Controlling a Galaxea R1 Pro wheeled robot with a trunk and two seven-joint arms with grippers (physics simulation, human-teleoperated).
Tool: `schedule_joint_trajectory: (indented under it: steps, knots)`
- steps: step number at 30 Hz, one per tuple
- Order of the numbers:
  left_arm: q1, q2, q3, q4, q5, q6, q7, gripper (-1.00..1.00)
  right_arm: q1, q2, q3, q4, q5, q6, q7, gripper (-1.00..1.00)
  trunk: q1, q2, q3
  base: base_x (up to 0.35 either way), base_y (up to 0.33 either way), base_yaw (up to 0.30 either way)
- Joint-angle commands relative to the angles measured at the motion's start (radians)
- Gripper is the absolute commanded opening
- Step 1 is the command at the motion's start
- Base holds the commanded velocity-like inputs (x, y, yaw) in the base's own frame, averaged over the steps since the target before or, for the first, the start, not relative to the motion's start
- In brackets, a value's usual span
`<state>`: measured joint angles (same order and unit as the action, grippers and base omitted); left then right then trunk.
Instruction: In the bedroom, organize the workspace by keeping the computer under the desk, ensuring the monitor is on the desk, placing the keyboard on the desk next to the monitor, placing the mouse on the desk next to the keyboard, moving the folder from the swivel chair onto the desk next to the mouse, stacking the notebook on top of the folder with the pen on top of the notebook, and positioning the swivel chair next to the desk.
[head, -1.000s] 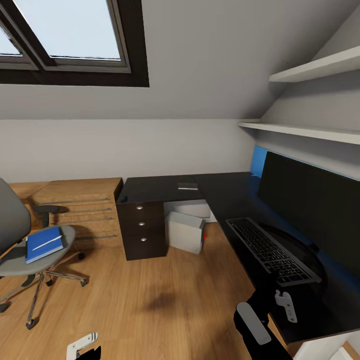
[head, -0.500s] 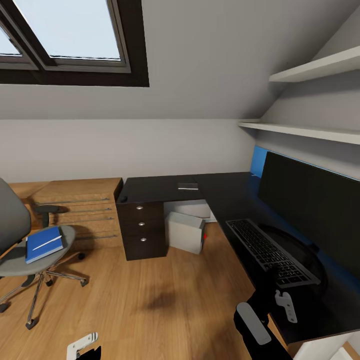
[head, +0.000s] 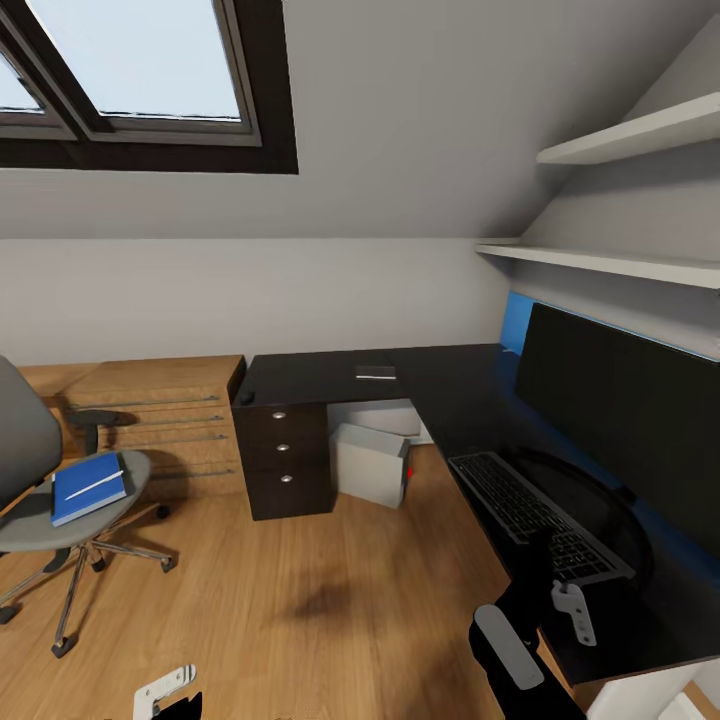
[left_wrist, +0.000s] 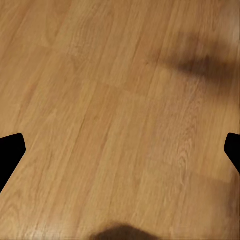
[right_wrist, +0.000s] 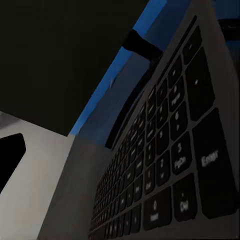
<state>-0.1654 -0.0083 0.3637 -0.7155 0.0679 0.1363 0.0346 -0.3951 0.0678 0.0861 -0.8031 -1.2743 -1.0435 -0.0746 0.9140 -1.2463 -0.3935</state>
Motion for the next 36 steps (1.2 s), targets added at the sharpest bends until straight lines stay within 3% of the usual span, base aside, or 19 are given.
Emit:
schedule_joint_trajectory:
  steps: [1, 32, 36]
  knots:
    - [0.000, -0.001, 0.002, -0.002, 0.007, 0.006, 0.002, 1.00, -0.001, -0.001, 0.003, -0.001, 0.003, -0.004, -0.008, 1.00, 0.000, -0.001, -0.001, -0.173, -0.137, 0.000]
    - [0.000, 0.001, 0.003, -0.002, 0.007, 0.006, 0.000, 1.00, -0.001, -0.002, 0.003, 0.001, 0.002, -0.004, -0.011, 1.00, 0.000, -0.001, -0.001, -0.109, -0.054, 0.000]
    - [0.000, 0.001, 0.003, -0.002, 0.007, 0.006, 0.001, 1.00, -0.001, -0.004, 0.008, -0.006, 0.004, -0.004, -0.009, 1.00, -0.015, 0.027, 0.011, -0.004, -0.002, 0.000]
